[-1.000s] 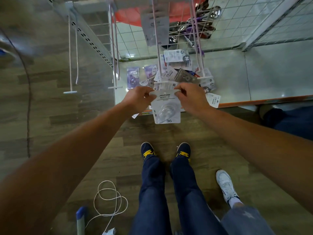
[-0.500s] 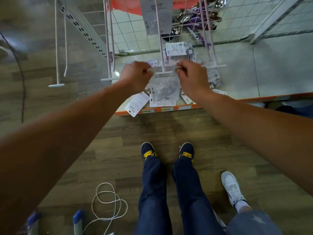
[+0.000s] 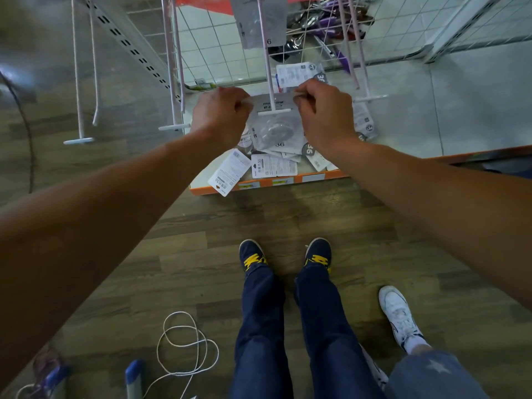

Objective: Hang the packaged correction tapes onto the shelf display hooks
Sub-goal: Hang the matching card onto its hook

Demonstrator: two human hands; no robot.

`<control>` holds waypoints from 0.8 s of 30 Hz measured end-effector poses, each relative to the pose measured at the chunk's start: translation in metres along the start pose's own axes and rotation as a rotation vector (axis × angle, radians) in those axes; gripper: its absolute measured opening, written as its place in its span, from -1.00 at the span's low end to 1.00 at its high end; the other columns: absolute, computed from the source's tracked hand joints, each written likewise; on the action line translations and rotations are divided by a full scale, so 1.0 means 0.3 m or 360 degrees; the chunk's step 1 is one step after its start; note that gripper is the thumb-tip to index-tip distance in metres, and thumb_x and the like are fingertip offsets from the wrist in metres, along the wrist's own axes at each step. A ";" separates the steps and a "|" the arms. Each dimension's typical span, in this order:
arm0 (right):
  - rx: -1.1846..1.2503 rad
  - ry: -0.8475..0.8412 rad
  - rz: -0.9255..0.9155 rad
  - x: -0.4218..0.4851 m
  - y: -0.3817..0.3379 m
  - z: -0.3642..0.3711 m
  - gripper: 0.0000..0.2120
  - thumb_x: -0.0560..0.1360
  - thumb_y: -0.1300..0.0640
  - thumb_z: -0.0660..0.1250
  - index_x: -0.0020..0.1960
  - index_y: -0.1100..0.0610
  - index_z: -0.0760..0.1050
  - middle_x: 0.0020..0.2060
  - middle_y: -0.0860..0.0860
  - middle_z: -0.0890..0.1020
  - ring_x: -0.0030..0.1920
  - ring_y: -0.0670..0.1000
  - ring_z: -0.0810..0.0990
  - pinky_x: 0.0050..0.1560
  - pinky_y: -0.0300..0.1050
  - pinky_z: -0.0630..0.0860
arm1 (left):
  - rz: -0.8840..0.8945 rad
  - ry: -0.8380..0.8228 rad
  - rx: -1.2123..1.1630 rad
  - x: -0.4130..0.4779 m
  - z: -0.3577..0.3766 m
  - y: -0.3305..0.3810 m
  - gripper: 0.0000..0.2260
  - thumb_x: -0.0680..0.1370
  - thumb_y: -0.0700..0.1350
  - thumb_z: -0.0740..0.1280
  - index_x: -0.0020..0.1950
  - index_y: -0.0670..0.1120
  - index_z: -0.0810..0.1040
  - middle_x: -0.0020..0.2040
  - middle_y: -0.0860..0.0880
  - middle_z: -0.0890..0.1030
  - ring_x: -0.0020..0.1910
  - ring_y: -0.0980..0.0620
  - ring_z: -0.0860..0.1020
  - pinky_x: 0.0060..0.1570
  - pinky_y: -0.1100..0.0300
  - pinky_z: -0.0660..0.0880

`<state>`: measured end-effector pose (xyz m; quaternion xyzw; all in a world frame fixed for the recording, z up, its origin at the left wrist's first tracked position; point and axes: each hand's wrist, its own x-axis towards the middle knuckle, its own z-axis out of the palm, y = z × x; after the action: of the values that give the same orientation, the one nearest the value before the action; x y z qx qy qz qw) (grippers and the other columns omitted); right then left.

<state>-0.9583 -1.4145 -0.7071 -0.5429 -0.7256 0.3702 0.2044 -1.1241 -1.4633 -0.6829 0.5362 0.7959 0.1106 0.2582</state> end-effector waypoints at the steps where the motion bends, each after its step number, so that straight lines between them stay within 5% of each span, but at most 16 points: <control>1: -0.0002 0.0013 0.0003 0.004 -0.001 0.002 -0.81 0.59 0.19 0.21 0.10 0.23 0.56 -0.05 0.06 0.65 -0.11 -0.12 0.50 -0.06 -0.25 0.43 | 0.0009 0.0010 0.0007 0.004 -0.002 0.001 -0.77 0.60 -0.10 0.18 0.03 -0.11 0.62 -0.03 -0.13 0.66 0.00 -0.12 0.58 -0.15 0.16 0.39; 9: -0.0139 0.0035 0.0126 0.084 -0.011 0.038 -0.80 0.59 0.19 0.18 0.09 0.15 0.57 0.02 0.07 0.63 0.05 0.02 0.56 0.11 -0.10 0.49 | -0.0118 0.0052 0.0118 0.075 -0.007 0.036 -0.73 0.63 -0.09 0.14 0.14 -0.09 0.61 0.09 -0.11 0.63 0.08 -0.09 0.54 -0.12 0.23 0.32; 13: -0.0222 0.0114 0.0228 0.149 -0.017 0.056 -0.80 0.59 0.14 0.18 0.08 0.07 0.57 0.10 0.06 0.48 0.02 -0.02 0.44 -0.02 -0.23 0.36 | -0.0247 0.0122 0.0003 0.148 -0.013 0.048 -0.76 0.61 -0.08 0.17 0.10 -0.05 0.62 0.09 -0.07 0.63 -0.06 -0.03 0.53 -0.13 0.23 0.39; 24: -0.0092 0.0237 0.0341 0.386 -0.086 0.086 -0.83 0.58 0.06 0.21 0.08 0.07 0.53 0.06 0.02 0.62 0.09 0.05 0.55 -0.07 -0.21 0.35 | -0.0334 0.0513 -0.0191 0.313 -0.011 0.069 -0.77 0.57 -0.13 0.20 0.16 0.01 0.58 0.04 -0.05 0.54 -0.08 0.05 0.42 -0.10 0.28 0.33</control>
<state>-1.0307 -1.3176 -0.7163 -0.6489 -0.6567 0.3275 0.2013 -1.1368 -1.3690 -0.6981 0.4094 0.8704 0.2149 0.1690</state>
